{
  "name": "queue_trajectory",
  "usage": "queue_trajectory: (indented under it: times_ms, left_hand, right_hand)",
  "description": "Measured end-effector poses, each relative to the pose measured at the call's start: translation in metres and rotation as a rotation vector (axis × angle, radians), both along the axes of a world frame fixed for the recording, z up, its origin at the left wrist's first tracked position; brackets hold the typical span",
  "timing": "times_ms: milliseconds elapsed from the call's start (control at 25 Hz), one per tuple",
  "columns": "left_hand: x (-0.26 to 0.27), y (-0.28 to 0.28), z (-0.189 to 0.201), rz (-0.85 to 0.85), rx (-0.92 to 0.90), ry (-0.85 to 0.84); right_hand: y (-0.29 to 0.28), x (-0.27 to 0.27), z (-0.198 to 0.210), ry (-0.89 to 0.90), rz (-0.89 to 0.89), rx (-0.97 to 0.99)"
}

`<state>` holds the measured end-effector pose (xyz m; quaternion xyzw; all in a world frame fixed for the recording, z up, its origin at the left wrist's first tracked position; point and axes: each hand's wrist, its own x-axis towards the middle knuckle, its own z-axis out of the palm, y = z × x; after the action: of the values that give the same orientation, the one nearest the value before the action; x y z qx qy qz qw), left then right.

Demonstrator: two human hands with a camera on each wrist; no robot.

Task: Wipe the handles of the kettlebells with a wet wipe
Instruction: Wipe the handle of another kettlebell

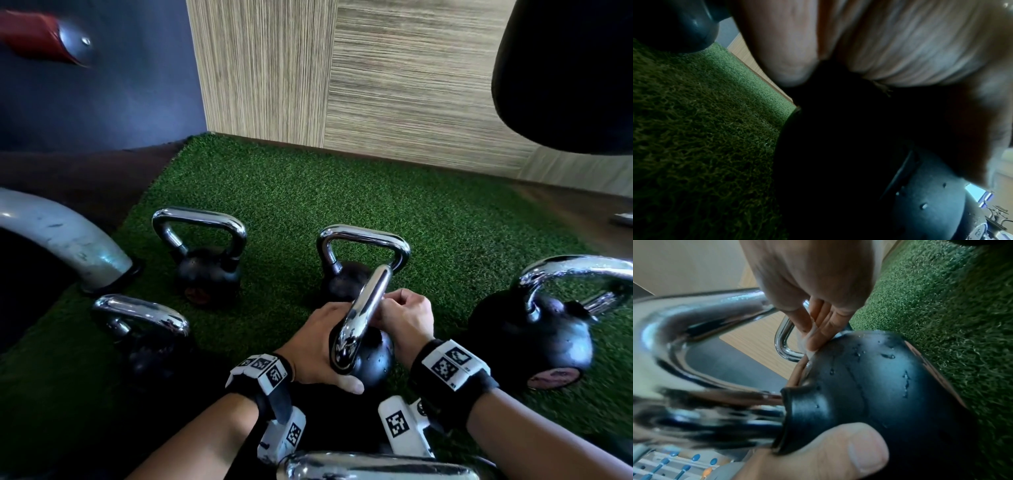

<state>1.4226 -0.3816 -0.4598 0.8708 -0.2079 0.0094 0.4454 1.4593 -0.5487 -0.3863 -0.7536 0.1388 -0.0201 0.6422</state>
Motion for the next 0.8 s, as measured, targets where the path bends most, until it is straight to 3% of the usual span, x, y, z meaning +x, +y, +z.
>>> queue_trajectory:
  times_ms: [160, 360, 480, 560, 640, 800]
  left_hand:
    - [-0.001, 0.002, -0.001, 0.043, 0.044, 0.034]
    - [-0.009, 0.001, 0.022, -0.014, 0.172, 0.182]
    - [-0.012, 0.017, 0.060, -0.111, 0.241, 0.331]
    - [-0.021, 0.021, 0.097, -0.064, 0.094, 0.404]
    - [-0.032, 0.015, 0.122, -0.056, 0.034, 0.347]
    - [-0.050, -0.009, 0.137, 0.093, 0.503, 0.068]
  right_hand:
    - [-0.006, 0.003, -0.001, -0.024, 0.047, -0.012]
    - [-0.026, 0.019, 0.007, 0.162, 0.342, -0.038]
    - [-0.038, 0.030, 0.016, 0.028, 0.420, -0.150]
    - [-0.044, 0.036, 0.022, -0.090, 0.406, -0.259]
    - [-0.044, 0.037, 0.028, -0.177, 0.435, -0.351]
    - [-0.051, 0.036, 0.034, -0.386, 0.664, -0.592]
